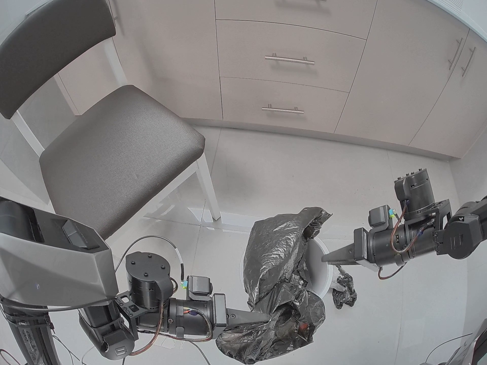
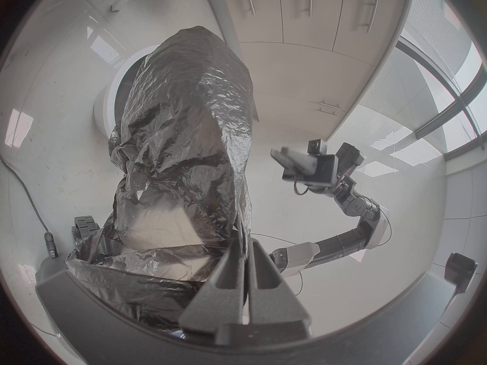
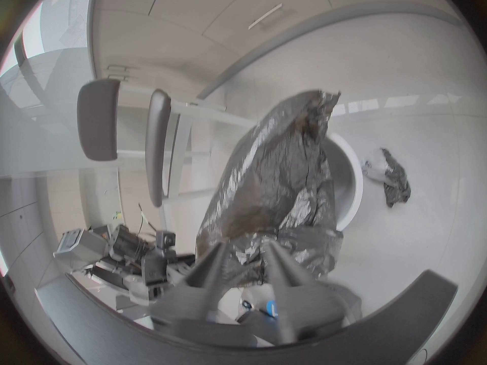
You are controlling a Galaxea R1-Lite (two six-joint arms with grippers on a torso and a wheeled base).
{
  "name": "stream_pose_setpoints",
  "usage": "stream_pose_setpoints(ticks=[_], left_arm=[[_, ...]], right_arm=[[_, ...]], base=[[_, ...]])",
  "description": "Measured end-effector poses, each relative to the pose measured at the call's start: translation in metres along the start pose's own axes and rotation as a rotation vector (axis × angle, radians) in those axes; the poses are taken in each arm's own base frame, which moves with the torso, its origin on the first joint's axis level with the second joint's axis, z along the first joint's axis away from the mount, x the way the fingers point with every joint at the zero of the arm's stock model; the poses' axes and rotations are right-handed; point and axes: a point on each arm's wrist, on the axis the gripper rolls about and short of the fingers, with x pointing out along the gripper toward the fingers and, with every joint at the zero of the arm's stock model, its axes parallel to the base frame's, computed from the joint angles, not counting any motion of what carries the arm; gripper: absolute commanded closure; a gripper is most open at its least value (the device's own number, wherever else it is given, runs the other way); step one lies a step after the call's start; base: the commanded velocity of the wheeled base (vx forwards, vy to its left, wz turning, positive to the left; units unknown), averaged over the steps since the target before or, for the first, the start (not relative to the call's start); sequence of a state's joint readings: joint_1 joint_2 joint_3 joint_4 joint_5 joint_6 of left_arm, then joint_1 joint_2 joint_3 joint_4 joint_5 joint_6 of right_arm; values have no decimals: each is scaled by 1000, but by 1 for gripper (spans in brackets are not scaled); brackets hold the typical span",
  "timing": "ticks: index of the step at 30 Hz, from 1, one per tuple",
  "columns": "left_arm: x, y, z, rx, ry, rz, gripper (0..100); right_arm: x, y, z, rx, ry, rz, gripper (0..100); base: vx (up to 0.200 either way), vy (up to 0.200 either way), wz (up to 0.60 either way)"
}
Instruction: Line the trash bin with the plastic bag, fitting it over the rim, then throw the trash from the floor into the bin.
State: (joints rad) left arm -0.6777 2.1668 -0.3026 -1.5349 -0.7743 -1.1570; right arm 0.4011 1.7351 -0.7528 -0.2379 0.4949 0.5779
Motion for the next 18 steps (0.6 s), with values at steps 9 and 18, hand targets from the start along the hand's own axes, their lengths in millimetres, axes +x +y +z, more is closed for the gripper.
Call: stream_pose_setpoints(ticks=[9,18], left_arm=[[-2,2,0,-3,-2,6,100],[-2,3,0,-5,-1,10,100]], right_arm=[[14,13,46,-1,-186,-108,0],[73,9,81,10,-261,-284,0]], base=[[0,0,0],[0,0,0]])
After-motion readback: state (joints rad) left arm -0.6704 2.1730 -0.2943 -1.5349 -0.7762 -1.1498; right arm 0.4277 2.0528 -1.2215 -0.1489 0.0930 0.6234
